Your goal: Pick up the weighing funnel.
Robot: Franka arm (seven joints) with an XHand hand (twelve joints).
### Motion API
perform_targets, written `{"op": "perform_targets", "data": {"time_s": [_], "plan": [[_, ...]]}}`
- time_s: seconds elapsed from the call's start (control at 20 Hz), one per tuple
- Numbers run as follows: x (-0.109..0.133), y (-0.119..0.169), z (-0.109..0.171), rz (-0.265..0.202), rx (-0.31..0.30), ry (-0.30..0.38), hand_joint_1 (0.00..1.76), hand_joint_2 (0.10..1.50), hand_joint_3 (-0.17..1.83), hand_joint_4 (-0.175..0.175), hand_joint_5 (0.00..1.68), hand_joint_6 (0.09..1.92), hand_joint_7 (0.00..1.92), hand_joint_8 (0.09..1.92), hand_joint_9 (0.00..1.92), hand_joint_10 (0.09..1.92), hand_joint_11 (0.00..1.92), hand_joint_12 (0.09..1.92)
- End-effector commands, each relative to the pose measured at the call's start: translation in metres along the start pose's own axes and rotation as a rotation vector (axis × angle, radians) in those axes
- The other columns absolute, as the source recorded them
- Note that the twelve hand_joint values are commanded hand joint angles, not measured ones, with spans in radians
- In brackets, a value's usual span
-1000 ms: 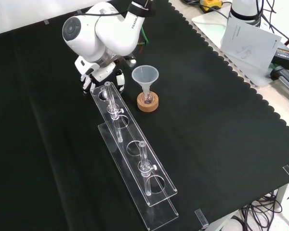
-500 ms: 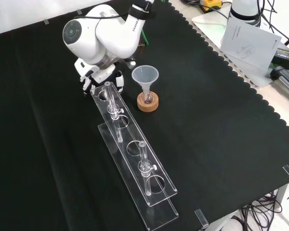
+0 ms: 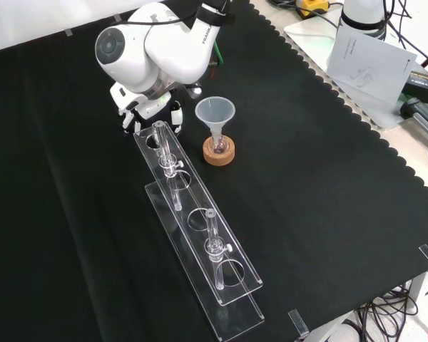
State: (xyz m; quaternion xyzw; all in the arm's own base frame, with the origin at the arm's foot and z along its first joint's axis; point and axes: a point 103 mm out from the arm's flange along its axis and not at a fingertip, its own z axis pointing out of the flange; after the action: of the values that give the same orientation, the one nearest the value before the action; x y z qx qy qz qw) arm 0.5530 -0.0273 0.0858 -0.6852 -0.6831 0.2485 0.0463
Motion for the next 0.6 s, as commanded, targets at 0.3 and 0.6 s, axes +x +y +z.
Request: {"op": "perform_targets", "data": {"time_s": [0.3, 0.6], "plan": [[-0.025, -0.024, -0.031, 0.034, -0.041, -0.01, 1.1, 0.72, 0.56, 0.175, 1.22, 0.72, 0.51, 0.66, 0.86, 0.47, 0.57, 1.26], [-0.041, -0.046, -0.052, 0.057, -0.072, -0.013, 1.1, 0.72, 0.56, 0.175, 1.22, 0.72, 0.51, 0.67, 0.86, 0.47, 0.57, 1.26]]}}
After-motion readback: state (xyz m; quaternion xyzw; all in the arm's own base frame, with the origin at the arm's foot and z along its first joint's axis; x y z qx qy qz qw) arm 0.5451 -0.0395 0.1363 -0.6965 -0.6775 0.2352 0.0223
